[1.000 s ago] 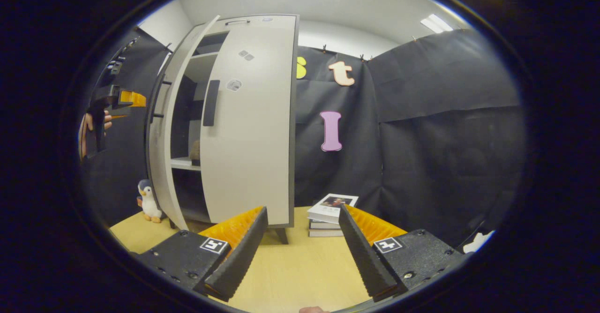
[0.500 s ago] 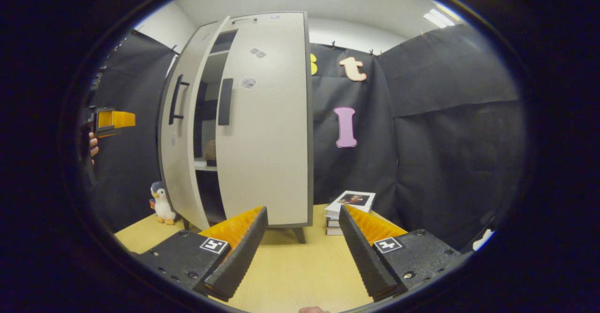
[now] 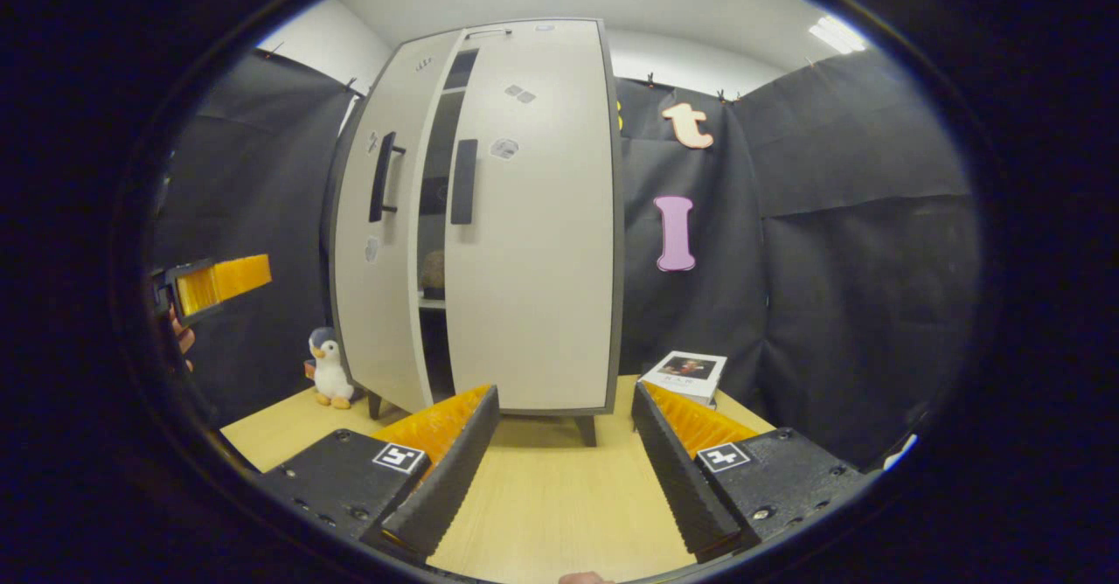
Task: Grab one shoe with the right hand and put it into the shoe cabinet, grab the other shoe with the left hand and put it into the shoe cabinet; then close the right door with the right hand and the left door with the left hand.
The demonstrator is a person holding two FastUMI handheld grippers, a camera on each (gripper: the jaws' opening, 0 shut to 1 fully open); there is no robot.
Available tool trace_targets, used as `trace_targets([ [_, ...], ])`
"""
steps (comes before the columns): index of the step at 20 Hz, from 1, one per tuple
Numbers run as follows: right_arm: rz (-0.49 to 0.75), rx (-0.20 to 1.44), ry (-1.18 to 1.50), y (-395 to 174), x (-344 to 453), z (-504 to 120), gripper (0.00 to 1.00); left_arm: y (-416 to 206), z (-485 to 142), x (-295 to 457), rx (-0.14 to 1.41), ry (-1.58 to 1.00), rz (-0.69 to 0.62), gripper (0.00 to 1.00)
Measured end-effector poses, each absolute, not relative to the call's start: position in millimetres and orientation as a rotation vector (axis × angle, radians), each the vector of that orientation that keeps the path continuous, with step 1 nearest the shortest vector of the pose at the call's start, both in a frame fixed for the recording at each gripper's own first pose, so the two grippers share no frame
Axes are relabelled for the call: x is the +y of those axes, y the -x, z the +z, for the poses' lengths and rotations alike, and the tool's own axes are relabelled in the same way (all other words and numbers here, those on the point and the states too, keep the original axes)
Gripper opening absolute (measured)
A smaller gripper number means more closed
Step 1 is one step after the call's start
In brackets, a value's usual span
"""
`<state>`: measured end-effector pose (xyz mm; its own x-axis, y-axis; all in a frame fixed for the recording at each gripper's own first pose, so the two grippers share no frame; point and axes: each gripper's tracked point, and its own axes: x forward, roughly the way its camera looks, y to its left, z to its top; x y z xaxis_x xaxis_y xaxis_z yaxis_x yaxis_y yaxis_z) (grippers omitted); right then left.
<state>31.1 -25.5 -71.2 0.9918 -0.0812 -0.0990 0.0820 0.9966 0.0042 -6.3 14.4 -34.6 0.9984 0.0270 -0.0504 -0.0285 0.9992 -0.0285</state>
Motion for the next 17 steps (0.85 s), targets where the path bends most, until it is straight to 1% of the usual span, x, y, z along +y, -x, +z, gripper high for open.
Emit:
trace_targets([
  [5,-0.073,0.085,-0.030,-30.9,-19.0,-66.5,0.98,29.4,-67.9,-21.1,0.110,0.075,-0.030,0.93],
  [7,-0.078,0.081,-0.030,-28.8,-18.6,-65.9,0.98,33.2,-77.8,-20.3,0.105,0.068,-0.012,0.93],
  [10,-0.077,0.080,-0.041,-25.8,-16.1,-66.9,0.98,39.5,-92.1,-28.0,0.131,0.080,-0.019,0.93],
  [17,-0.087,0.091,-0.048,-21.1,-16.2,-74.4,0.98,37.4,-80.3,-16.2,0.107,0.081,0.012,0.93],
])
